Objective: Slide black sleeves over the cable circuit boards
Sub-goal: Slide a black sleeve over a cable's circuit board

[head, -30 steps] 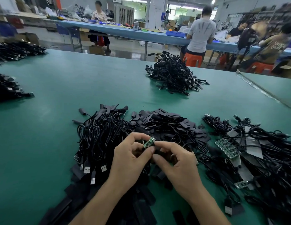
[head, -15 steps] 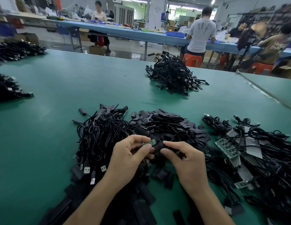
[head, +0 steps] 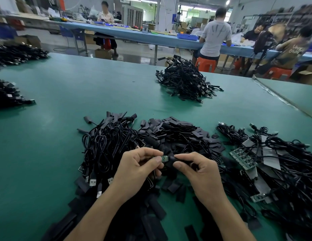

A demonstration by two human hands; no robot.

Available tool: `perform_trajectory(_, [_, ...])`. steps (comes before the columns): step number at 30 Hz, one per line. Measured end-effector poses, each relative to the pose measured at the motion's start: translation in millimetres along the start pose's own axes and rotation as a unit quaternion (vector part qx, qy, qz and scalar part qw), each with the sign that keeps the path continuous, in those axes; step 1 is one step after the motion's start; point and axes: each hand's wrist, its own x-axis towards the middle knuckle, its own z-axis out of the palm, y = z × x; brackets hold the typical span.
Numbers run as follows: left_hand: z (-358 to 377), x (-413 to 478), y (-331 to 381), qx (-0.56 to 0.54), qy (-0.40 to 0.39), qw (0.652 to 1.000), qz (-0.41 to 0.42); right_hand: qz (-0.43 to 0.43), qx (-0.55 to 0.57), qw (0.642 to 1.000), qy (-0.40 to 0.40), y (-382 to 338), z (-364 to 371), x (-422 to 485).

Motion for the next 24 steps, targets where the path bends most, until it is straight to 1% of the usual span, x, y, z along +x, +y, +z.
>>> perform_trajectory(5, [-0.8, -0.7, 2.2, 0.007, -0.003, 1.000, -0.001, 0.006, 0.003, 1.000, -0.015, 0.5, 0.0, 0.5])
perform_trajectory(13, [-1.8, -0.4, 3.9, 0.011, -0.012, 1.000, -0.016, 0.006, 0.012, 1.000, -0.015, 1.3, -0.1, 1.0])
perform_trajectory(17, [-2.4, 0.3, 3.4, 0.016, -0.015, 0.999, -0.024, -0.001, 0.010, 0.999, -0.030, -1.3, 0.6, 0.6])
perform_trajectory(19, [-2.8, 0.3, 3.2, 0.024, -0.020, 0.999, -0.028, -0.016, -0.011, 0.999, -0.036, -2.6, -0.1, 0.6])
perform_trajectory(21, [-3.0, 0.5, 3.1, 0.030, -0.027, 0.999, -0.031, -0.041, -0.057, 0.997, -0.036, -2.9, -1.6, 0.6])
perform_trajectory(24, [-3.3, 0.3, 2.6, 0.031, -0.032, 0.998, -0.032, -0.056, -0.107, 0.992, -0.044, -4.2, -3.4, 0.7])
